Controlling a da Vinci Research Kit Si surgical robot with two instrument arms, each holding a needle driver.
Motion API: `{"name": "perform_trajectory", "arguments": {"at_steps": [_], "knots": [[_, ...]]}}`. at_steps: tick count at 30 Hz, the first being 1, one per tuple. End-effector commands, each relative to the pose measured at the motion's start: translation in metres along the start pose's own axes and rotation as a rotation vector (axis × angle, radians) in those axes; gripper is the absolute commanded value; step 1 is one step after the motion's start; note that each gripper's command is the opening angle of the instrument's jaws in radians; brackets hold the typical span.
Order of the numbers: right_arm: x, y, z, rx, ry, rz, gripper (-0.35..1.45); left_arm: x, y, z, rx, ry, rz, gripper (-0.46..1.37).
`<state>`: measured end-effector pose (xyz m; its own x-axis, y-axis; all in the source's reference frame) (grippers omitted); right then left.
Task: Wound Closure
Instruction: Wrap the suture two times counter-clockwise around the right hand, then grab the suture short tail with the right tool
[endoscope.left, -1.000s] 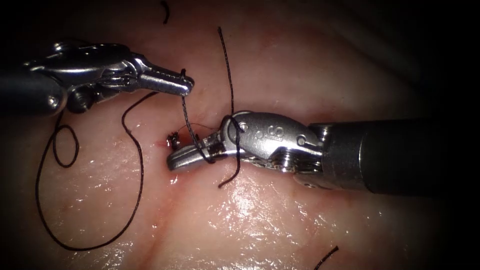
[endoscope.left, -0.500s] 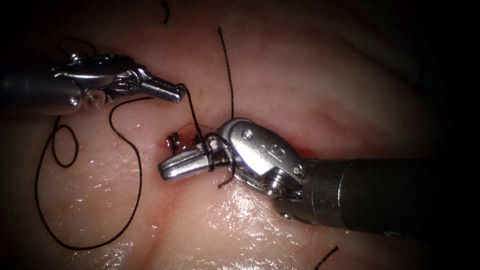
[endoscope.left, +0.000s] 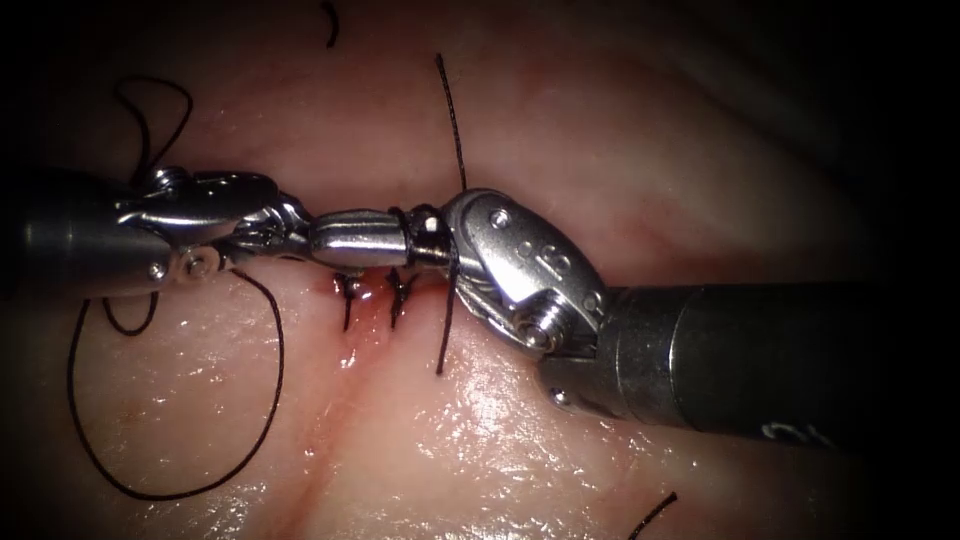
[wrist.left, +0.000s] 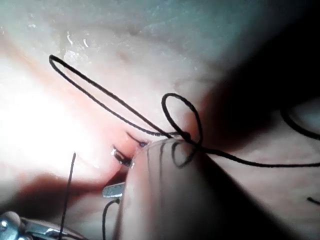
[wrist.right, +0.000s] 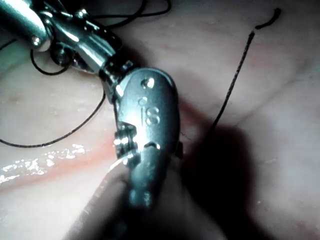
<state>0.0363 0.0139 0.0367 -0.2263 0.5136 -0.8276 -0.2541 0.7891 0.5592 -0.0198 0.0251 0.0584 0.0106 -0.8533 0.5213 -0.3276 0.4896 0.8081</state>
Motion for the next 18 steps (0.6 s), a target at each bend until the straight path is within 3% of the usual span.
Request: {"name": "perform_trajectory", "arguments": {"at_steps": [1,4,9,12,18], "knots": [[0.0001,0.0002,-0.0001,-0.050,-0.016,-0.014,0.67,0.0005,-0.0001,0.0005,-0.010,0.002,0.003,-0.35],[0.0000,0.0003,-0.0002,-0.104,-0.031,-0.029,0.75,0.0013,-0.0003,0.0012,-0.015,0.014,0.009,-0.35],[-0.0007,0.0000,-0.0004,-0.204,-0.091,-0.063,1.18,0.0026,-0.0007,0.0024,-0.038,0.020,0.018,-0.35],[-0.0015,-0.0001,-0.0007,-0.249,-0.167,-0.048,1.16,0.0026,-0.0010,0.0028,-0.049,0.019,0.018,-0.35],[-0.0018,0.0006,-0.0018,-0.365,-0.190,0.000,1.08,0.0024,-0.0024,0.0028,-0.147,0.012,0.054,-0.35]]}}
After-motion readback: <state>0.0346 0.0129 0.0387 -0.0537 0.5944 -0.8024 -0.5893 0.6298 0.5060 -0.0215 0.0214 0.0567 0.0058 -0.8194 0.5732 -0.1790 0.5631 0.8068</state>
